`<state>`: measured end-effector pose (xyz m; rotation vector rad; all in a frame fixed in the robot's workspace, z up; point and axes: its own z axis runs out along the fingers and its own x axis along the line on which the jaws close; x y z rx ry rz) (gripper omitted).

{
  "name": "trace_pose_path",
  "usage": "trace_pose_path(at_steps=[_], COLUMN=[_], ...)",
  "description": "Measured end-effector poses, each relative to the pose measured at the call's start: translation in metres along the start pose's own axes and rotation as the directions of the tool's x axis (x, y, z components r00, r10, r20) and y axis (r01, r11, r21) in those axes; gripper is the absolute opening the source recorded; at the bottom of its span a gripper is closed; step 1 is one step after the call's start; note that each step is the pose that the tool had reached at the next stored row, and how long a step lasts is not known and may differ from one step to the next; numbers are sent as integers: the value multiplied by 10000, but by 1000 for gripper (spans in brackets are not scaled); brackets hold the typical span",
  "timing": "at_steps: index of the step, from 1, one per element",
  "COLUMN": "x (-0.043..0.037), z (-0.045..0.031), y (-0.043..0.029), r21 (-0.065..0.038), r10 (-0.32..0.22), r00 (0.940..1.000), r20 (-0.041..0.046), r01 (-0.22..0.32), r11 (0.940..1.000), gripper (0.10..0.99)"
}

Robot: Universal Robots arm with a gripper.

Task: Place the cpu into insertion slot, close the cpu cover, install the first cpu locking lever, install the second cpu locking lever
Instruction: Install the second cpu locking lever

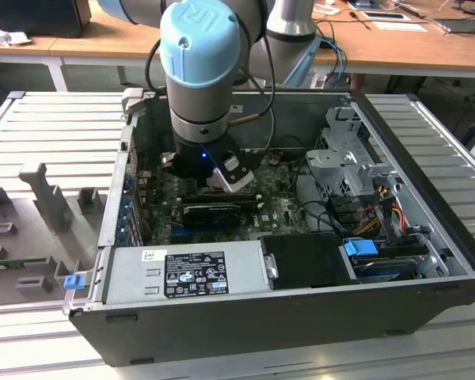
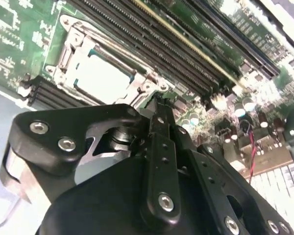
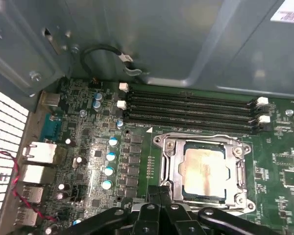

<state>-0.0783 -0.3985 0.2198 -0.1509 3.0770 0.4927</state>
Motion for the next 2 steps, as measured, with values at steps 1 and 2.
trace_pose_path(at_steps=[1,2], x=[0,0], z=[1,1], y=[0,0], r21=[-3,-3], r10=[-1,-1], r00=[10000,10000], r20=[2,1], r01=[1,1], r11=[10000,10000], gripper=[106,106])
